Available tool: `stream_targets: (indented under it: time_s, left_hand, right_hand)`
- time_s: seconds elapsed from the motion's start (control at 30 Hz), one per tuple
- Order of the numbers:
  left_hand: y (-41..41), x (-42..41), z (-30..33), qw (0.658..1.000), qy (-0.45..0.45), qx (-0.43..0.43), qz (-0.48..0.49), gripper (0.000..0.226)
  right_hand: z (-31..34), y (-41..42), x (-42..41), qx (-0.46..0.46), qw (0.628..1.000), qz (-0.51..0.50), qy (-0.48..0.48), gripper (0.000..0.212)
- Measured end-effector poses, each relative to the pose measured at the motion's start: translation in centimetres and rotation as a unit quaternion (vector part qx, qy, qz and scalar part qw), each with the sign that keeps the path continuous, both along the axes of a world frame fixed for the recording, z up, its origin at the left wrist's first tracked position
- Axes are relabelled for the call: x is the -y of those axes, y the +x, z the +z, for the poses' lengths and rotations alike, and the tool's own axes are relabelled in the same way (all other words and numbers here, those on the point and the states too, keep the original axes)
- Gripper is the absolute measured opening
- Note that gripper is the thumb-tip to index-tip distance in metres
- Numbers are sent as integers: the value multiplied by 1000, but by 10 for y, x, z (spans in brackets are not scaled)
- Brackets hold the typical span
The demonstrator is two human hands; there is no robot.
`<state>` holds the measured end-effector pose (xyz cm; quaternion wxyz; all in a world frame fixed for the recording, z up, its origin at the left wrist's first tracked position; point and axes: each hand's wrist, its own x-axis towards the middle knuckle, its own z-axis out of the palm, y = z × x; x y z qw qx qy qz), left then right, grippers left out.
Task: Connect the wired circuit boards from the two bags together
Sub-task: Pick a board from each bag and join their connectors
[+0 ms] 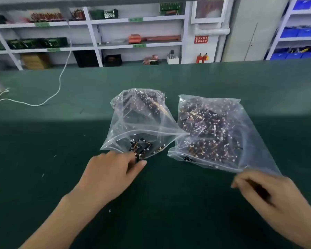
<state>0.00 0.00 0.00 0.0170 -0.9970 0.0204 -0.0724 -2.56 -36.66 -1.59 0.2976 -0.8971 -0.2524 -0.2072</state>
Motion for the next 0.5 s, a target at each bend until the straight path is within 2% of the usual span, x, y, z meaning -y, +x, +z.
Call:
stream_targets:
  time_s: [0.03, 0.1, 0.23, 0.33, 0.43, 0.5]
  left_hand:
    - [10, 5, 0, 999, 38, -11, 2, 60]
    - [26, 12, -6, 997, 80, -17, -1, 61]
    - [40, 18, -21, 995, 87, -49, 8, 48]
    - [40, 18, -26, 996, 78, -48, 16, 31]
    - [29, 16, -23, 998, 55, -20, 18, 29]
    - [22, 14, -16, 999, 13, 27, -15, 31]
  right_hand:
    - [-2, 9, -10, -43, 998, 40, 10, 16]
    - [0, 29, -32, -69, 996, 58, -13, 15]
    - [-9, 74, -58, -36, 999, 39, -1, 17]
    - [-17, 95, -71, -11, 999, 19, 24, 16]
    - [-23, 103, -85, 27, 998, 28, 43, 15]
    - [-28, 107, -90, 30, 997, 40, 60, 11]
